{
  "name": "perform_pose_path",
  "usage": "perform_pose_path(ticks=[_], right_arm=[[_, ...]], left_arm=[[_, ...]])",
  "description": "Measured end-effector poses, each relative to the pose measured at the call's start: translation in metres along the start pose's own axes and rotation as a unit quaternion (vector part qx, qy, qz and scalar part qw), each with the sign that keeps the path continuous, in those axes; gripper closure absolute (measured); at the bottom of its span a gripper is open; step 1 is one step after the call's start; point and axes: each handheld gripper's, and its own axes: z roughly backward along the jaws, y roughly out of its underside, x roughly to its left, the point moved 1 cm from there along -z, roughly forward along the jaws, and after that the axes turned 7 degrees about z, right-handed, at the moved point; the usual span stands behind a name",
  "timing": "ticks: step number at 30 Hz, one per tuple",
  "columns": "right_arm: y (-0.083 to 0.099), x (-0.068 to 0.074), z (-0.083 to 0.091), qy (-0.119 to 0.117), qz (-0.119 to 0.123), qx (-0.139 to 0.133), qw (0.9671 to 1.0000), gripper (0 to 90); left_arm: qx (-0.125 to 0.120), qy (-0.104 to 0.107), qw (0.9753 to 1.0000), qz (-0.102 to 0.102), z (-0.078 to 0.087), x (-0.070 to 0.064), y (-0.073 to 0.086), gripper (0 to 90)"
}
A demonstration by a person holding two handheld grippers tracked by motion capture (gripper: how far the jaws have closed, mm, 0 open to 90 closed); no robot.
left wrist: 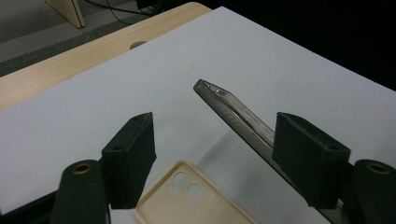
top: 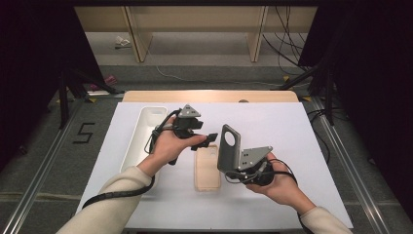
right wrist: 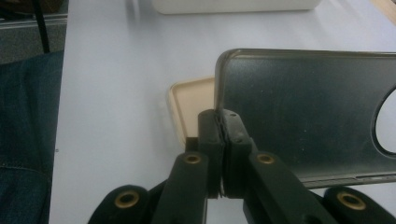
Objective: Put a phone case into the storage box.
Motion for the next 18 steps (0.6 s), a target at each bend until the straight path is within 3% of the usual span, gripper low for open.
perform_pose_path(ticks=[9,14,18], right_arm=[[-0.005,0.002,-0.003,-0.003,0.007,0.0,1.0,89.1],[-0.007,0.002,-0.003,-0.003,0.011,0.0,0.9999,89.1],[-0.007,0.003,-0.003,-0.001,0.011,-0.001,0.9999,89.1]], left_arm=[[0.045,0.004,0.9982,0.038,-0.029,0.001,-0.014,38.4],[0.076,0.006,0.9942,0.076,-0.044,0.002,-0.019,44.7],[0.087,0.0,0.9923,0.088,-0.05,0.004,-0.022,51.1]])
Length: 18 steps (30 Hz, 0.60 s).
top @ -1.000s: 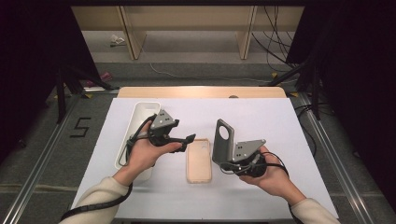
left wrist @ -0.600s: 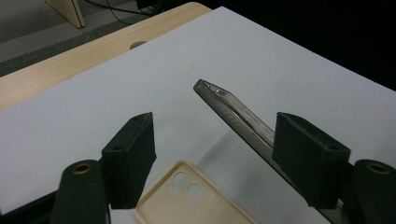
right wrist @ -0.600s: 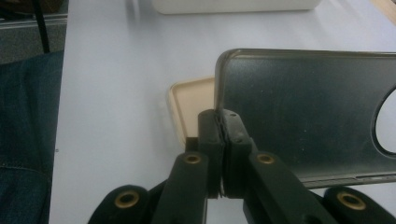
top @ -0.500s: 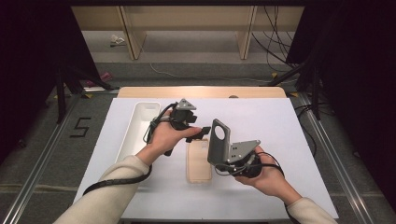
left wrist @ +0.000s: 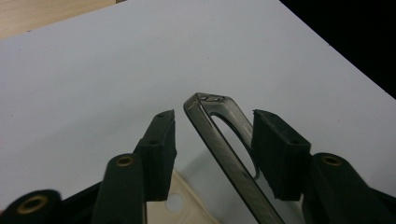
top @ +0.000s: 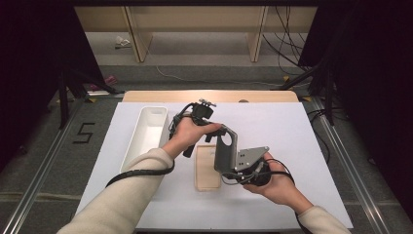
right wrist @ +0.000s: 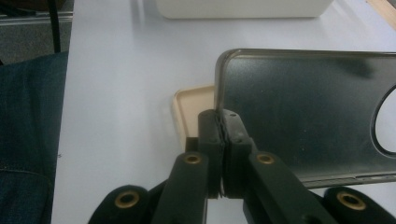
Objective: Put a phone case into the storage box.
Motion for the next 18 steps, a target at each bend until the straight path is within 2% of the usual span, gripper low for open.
perform_pose_path(ticks=[5,8,12,18], right_arm=[[-0.0006,0.0004,0.0004,0.002,0.007,0.004,1.0,89.1],[-0.0008,0.0008,0.0002,0.002,0.011,0.005,0.9999,89.1],[-0.0002,0.0017,-0.002,0.0,0.015,0.012,0.9998,89.1],[0.0006,0.0036,-0.0068,-0.001,0.026,0.028,0.9993,89.1]], left_arm=[[0.016,0.0,0.9997,0.018,-0.0048,0.0009,-0.0011,57.1],[0.01,0.001,0.9995,0.031,-0.0053,0.0027,-0.0017,63.6],[0.01,0.017,0.9986,0.049,-0.0046,0.003,-0.0014,67.9],[-0.009,0.036,0.9973,0.063,0.0017,-0.0053,-0.0016,74.2]])
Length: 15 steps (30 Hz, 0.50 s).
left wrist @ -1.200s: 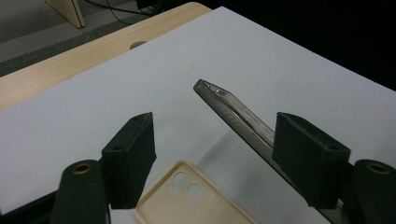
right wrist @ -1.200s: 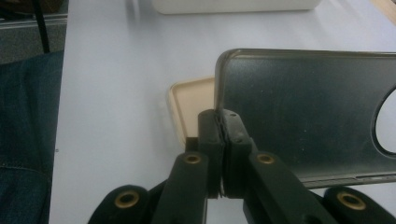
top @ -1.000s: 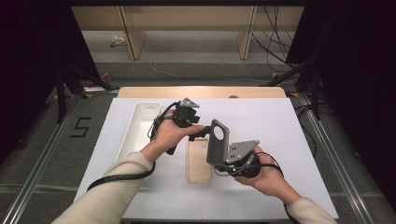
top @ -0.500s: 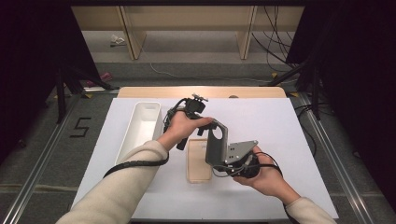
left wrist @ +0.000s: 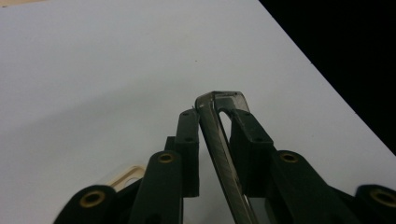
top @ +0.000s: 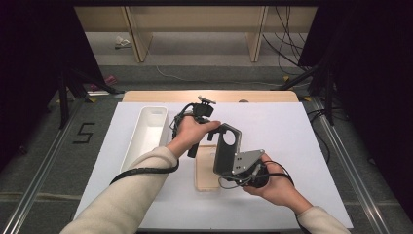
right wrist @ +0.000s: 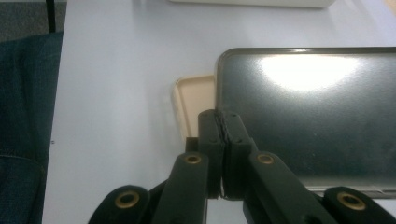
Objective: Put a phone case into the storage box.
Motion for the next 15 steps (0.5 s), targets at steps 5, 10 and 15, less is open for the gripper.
perform_pose_path(ticks=[5,10,15], right_arm=[[-0.001,0.002,-0.006,0.005,0.011,0.02,0.9997,88.9],[0.0,0.002,-0.01,0.013,0.017,0.032,0.9993,87.8],[0.003,0.0,-0.01,0.039,0.008,0.02,0.999,73.4]], left_arm=[[-0.019,0.022,0.9996,0.0,0.006,-0.013,0.001,81.3],[-0.04,0.028,0.9981,-0.037,0.013,-0.028,0.004,82.3],[-0.062,0.031,0.9953,-0.068,0.018,-0.032,0.007,82.3]])
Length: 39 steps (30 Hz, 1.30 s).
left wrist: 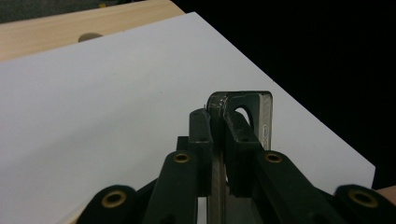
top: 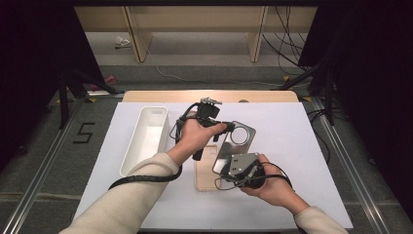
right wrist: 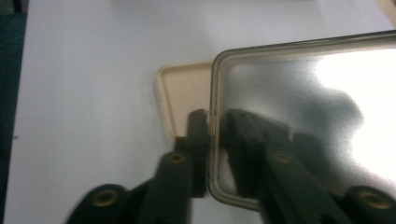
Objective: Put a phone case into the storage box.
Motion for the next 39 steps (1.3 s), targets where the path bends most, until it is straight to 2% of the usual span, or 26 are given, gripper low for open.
perform_pose_path(ticks=[4,6,8,12,13,16,19,20,22,25,31,34,39], right_arm=[[0.003,-0.002,0.002,0.023,-0.028,-0.016,0.9992,54.7],[0.007,-0.005,0.005,0.035,-0.049,-0.026,0.9979,46.9],[0.01,-0.008,0.008,0.044,-0.067,-0.035,0.9962,40.9],[0.017,-0.014,0.017,0.059,-0.112,-0.063,0.99,30.5],[0.019,-0.016,0.018,0.062,-0.122,-0.067,0.9884,29.2],[0.025,-0.021,0.022,0.069,-0.147,-0.081,0.9833,23.4],[0.029,-0.025,0.026,0.075,-0.175,-0.097,0.9768,19.7],[0.031,-0.025,0.027,0.075,-0.181,-0.098,0.9756,18.7],[0.034,-0.027,0.029,0.074,-0.2,-0.105,0.9713,16.8],[0.037,-0.03,0.031,0.076,-0.22,-0.115,0.9656,16.2],[0.042,-0.031,0.034,0.084,-0.237,-0.12,0.9604,16.3],[0.044,-0.031,0.035,0.086,-0.246,-0.125,0.9574,16.3],[0.046,-0.032,0.037,0.094,-0.258,-0.13,0.9528,16.3]], left_arm=[[-0.023,0.003,0.9995,-0.023,0.005,0.003,0.003,82.2],[-0.033,-0.005,0.9987,-0.039,0.008,0.006,0.006,82.1],[-0.044,-0.011,0.9981,-0.043,0.011,0.01,0.01,82.0],[-0.072,-0.013,0.9962,-0.048,0.021,0.02,0.016,81.9],[-0.081,-0.017,0.9958,-0.04,0.024,0.023,0.018,81.9],[-0.094,-0.026,0.9943,-0.041,0.032,0.031,0.02,81.9],[-0.107,-0.029,0.9924,-0.053,0.04,0.036,0.023,81.9],[-0.112,-0.032,0.9915,-0.057,0.043,0.037,0.024,82.0],[-0.128,-0.037,0.9893,-0.06,0.05,0.04,0.027,81.9],[-0.139,-0.034,0.9881,-0.058,0.058,0.044,0.031,82.0],[-0.161,-0.031,0.9851,-0.052,0.071,0.051,0.039,82.0],[-0.173,-0.033,0.9828,-0.055,0.078,0.055,0.042,82.0],[-0.185,-0.04,0.9805,-0.054,0.088,0.06,0.044,82.0]])
